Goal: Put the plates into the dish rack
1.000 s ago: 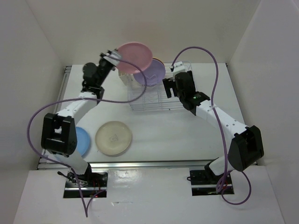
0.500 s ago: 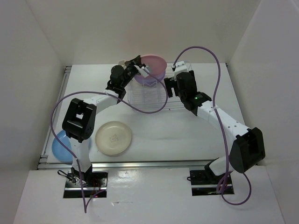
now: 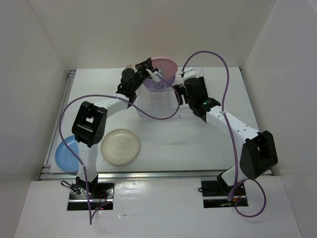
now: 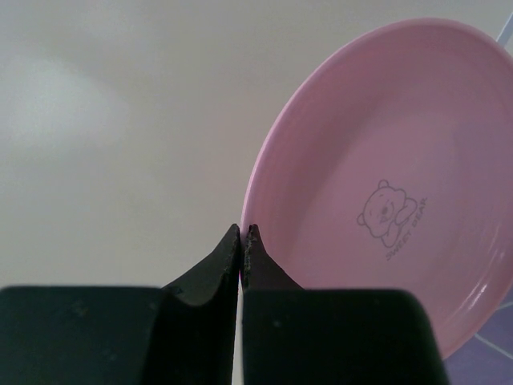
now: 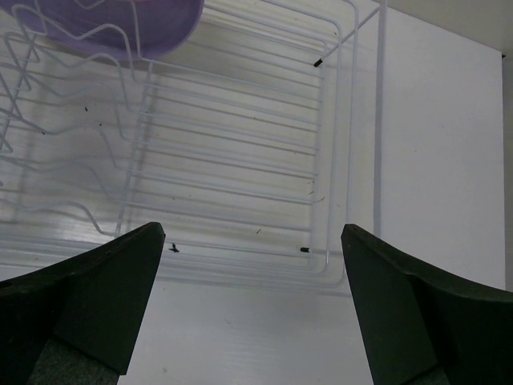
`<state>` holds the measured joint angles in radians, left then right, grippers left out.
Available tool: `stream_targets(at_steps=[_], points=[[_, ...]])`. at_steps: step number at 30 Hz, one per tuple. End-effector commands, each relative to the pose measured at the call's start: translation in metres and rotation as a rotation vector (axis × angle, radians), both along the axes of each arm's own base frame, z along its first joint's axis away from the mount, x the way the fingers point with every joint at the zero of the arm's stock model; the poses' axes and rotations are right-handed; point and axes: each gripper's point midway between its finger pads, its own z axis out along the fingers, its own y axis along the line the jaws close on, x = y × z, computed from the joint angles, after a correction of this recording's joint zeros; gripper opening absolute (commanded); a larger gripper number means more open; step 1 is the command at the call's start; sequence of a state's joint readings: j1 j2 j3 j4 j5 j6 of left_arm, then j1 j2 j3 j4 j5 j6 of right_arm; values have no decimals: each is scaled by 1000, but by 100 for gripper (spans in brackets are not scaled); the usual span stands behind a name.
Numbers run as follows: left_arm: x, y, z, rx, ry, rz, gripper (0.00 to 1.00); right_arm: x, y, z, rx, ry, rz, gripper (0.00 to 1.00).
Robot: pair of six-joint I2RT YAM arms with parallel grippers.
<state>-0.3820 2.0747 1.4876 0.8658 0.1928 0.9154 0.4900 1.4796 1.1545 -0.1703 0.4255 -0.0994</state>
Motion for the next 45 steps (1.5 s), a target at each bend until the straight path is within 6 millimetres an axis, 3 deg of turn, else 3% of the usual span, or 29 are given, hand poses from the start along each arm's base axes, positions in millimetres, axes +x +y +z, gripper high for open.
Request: stream_targets(at_steps=[1, 11, 12, 13, 16, 18, 20, 23, 28, 31, 34, 38, 40, 41, 42, 45], points=[[-7, 7, -9, 30, -7, 11, 0, 9, -4, 22, 14, -64, -30, 100], [-22, 18, -37, 19, 68, 31, 1, 11, -3, 14, 4, -47, -30, 100], [-22, 18, -46, 14, 101, 28, 39, 10, -3, 18, 8, -55, -30, 100], [-22, 18, -46, 14, 101, 28, 40, 10, -3, 18, 8, -55, -30, 100], [-24, 16, -42, -5, 109, 15, 79, 10, -2, 17, 12, -53, -21, 100], [-26, 10, -41, -4, 111, 6, 93, 8, -3, 17, 12, -53, -21, 100], [-29, 12, -33, -10, 124, 4, 100, 8, -3, 17, 12, -53, -21, 100], [-37, 16, -13, -54, 143, 10, 100, 8, -3, 15, 12, -53, -21, 100], [-57, 46, 0, -243, 337, 135, 100, 8, -3, 20, 21, -69, -22, 100], [-84, 63, -10, -250, 466, 197, 100, 7, -4, 16, 16, -60, -21, 100], [-98, 90, -32, -344, 644, 277, 100, 7, -4, 21, 24, -76, -22, 100], [-143, 120, -68, -488, 948, 238, 96, 9, -7, 19, 5, -78, -40, 100], [-172, 133, -98, -517, 1124, 228, 95, 10, -4, 17, 12, -67, -35, 100], [-182, 137, -103, -513, 1179, 217, 95, 11, -3, 22, 27, -76, -40, 100], [-204, 142, -123, -512, 1271, 236, 95, 11, 0, 21, 35, -72, -21, 100], [-232, 152, -126, -513, 1251, 246, 100, 9, 3, 22, 63, -66, -13, 100]])
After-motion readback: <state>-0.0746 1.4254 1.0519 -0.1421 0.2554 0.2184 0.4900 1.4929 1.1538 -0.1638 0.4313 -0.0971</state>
